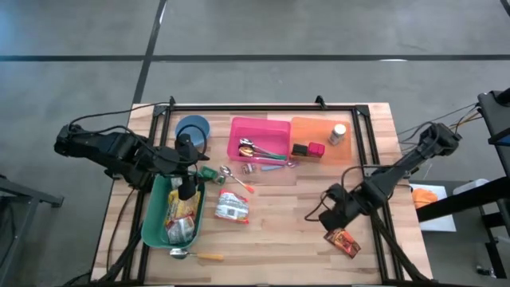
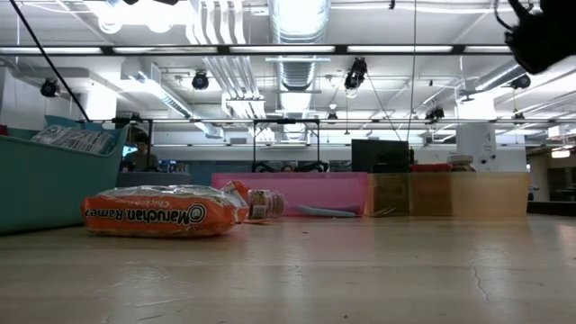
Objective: Pick & Place Food Item
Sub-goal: Put the orange spice pack into the orange bin
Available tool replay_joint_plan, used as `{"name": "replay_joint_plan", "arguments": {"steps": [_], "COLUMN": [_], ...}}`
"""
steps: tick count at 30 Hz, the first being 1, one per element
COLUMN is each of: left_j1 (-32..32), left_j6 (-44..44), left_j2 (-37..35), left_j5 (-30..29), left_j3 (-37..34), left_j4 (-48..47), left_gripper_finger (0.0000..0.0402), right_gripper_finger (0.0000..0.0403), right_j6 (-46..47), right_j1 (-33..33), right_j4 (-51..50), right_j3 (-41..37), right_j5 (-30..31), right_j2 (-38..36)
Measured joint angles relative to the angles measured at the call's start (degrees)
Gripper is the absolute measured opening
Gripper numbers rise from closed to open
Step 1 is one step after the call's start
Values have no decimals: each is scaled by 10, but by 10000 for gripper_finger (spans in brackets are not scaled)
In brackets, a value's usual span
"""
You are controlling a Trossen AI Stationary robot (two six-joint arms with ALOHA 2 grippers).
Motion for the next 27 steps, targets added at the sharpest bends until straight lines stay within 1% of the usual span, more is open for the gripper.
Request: {"name": "replay_joint_plan", "arguments": {"steps": [5,12,15,20,22,27], "left_j1": [0,0,0,0,0,0], "left_j6": [0,-1,-2,-2,-2,-24], "left_j2": [0,0,0,0,0,0], "left_j5": [0,0,0,0,0,1], "left_j3": [0,0,0,0,0,0], "left_j4": [0,0,0,0,0,0], "left_gripper_finger": [317,317,317,317,317,317], "right_gripper_finger": [368,368,368,368,368,368], "right_j6": [95,148,151,159,157,132], "right_j1": [46,77,77,80,80,79], "right_j4": [67,74,105,205,212,213], "right_j3": [-49,-93,-115,-153,-157,-148], "right_j5": [-3,-7,-33,-39,-45,-97], "right_j2": [0,0,0,8,22,78]}}
